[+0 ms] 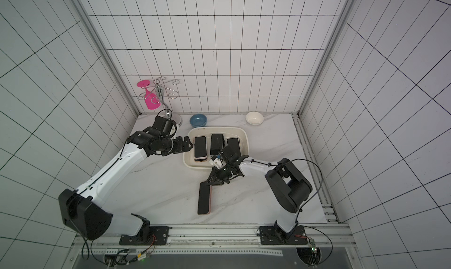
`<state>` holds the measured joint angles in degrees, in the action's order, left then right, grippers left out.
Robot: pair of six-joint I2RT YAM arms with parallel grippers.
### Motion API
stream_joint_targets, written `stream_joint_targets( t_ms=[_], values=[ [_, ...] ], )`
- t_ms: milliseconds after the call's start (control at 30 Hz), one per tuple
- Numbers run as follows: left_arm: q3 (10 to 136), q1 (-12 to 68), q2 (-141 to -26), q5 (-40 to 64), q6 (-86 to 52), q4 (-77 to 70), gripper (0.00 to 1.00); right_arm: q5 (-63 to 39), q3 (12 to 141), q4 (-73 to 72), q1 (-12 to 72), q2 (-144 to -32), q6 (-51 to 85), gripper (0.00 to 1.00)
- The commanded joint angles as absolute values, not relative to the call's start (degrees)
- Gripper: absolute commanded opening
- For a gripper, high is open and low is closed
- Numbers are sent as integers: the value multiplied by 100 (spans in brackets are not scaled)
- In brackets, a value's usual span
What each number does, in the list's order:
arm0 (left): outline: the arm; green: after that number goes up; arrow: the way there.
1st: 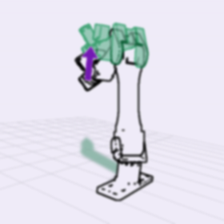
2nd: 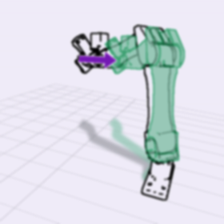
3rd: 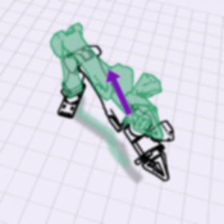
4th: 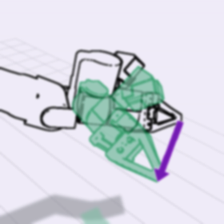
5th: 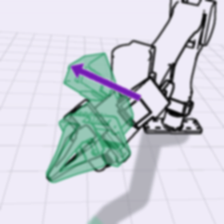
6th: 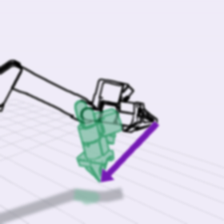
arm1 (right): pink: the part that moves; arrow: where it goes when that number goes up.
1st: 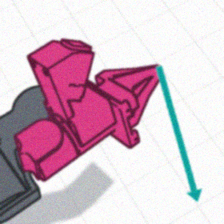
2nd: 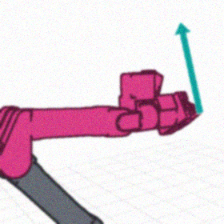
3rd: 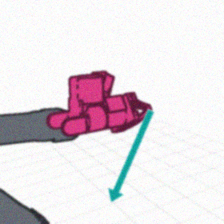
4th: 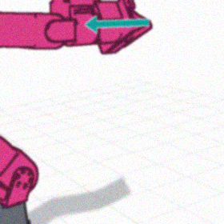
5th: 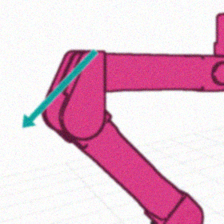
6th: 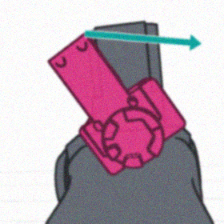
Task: Take the phone out of the storage box
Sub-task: Place the phone at the center of the board.
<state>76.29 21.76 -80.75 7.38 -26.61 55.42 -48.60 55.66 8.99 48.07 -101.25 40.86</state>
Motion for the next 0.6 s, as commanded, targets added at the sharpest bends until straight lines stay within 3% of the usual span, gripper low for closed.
stream_joint_targets(
  t_ms=[0,133,467,567],
  values=[
    [7509,2138,-7884,606,-2642,5415,98,-4985,5645,473,4887,-10206,4314,0],
    [7436,2136,-7906,589,-2644,5381,98,-4885,5541,465,4867,-10318,4310,0],
    [7392,2136,-7989,655,-2643,5331,98,-4818,5150,493,4614,-10169,4235,41],
    [7383,2145,-8011,689,-2683,5301,98,-4809,5001,502,4489,-10031,4231,45]
  ],
)
